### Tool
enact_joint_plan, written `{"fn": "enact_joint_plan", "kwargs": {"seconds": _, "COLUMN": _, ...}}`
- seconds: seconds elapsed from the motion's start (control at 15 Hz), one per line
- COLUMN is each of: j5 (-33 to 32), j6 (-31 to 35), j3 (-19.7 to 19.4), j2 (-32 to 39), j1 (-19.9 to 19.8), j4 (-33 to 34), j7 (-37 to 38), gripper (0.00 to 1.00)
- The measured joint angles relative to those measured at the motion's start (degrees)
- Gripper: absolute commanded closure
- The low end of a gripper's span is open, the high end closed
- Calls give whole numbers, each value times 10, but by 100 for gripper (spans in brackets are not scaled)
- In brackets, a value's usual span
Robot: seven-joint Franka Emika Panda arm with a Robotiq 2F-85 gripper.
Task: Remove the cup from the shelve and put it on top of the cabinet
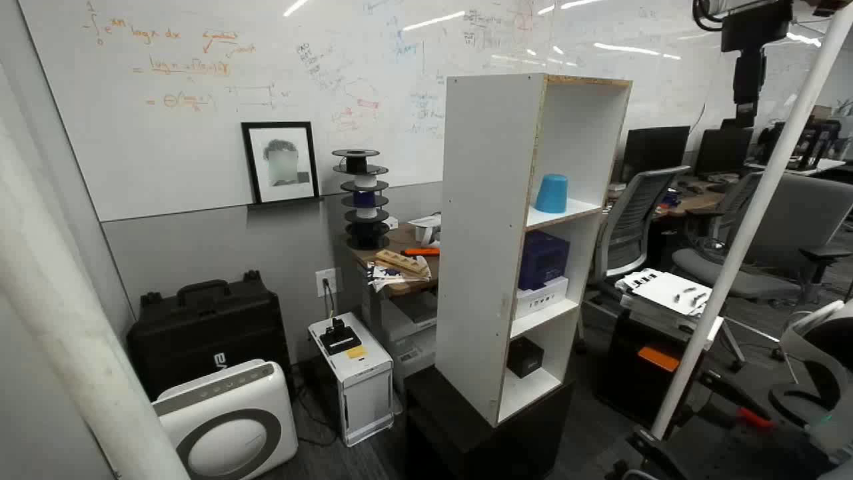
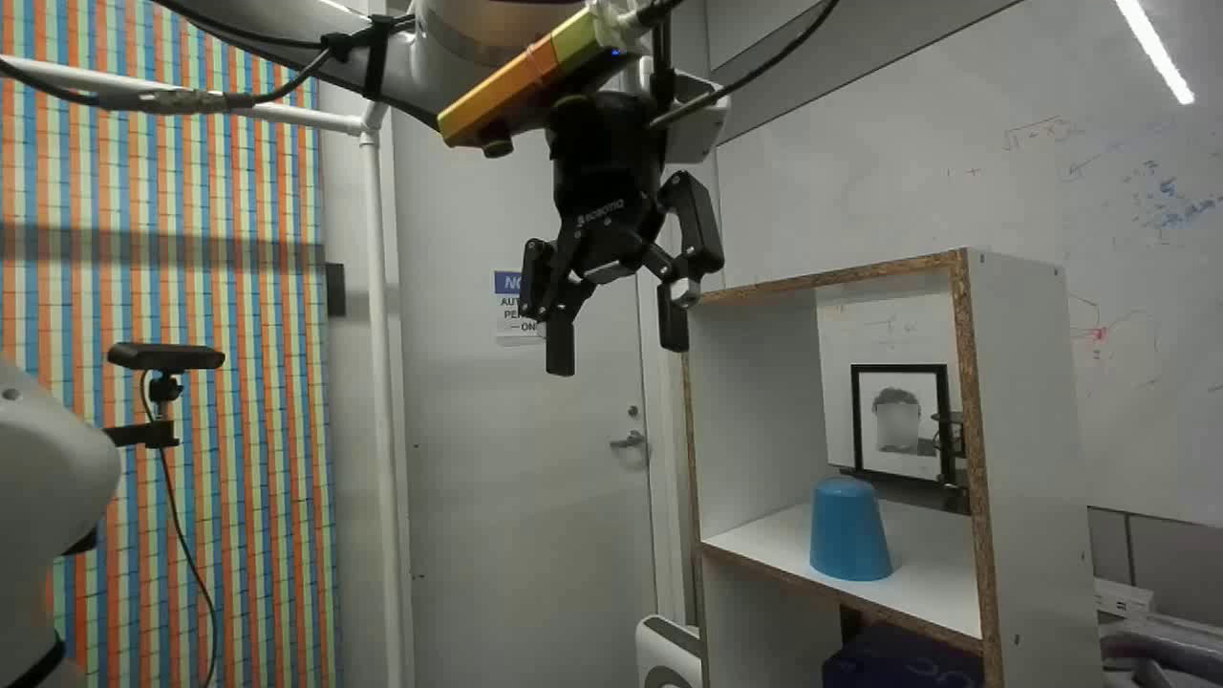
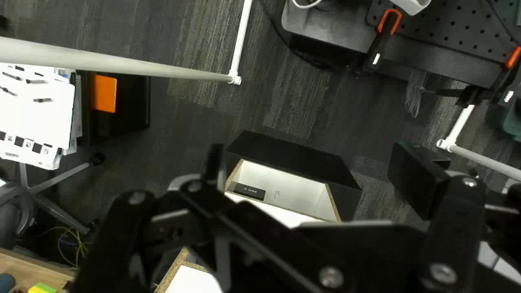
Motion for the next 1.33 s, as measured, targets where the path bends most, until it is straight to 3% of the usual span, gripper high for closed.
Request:
{"fn": "enact_joint_plan", "kwargs": {"seconds": 0.53, "j5": 0, "j6": 18, "j3": -1, "j2": -2, "j1": 0, "j4": 1, "j7": 6, "gripper": 0}}
{"fn": "enact_joint_plan", "kwargs": {"seconds": 0.87, "j5": -41, "j6": 255, "j3": -51, "j2": 4, "j1": 21, "j4": -71, "j7": 24, "gripper": 0}}
{"fn": "enact_joint_plan", "kwargs": {"seconds": 1.13, "j5": -44, "j6": 454, "j3": -139, "j2": 24, "j1": 72, "j4": -126, "j7": 36, "gripper": 0}}
{"fn": "enact_joint_plan", "kwargs": {"seconds": 1.33, "j5": -1, "j6": 596, "j3": -218, "j2": 59, "j1": 124, "j4": -149, "j7": 16, "gripper": 0}}
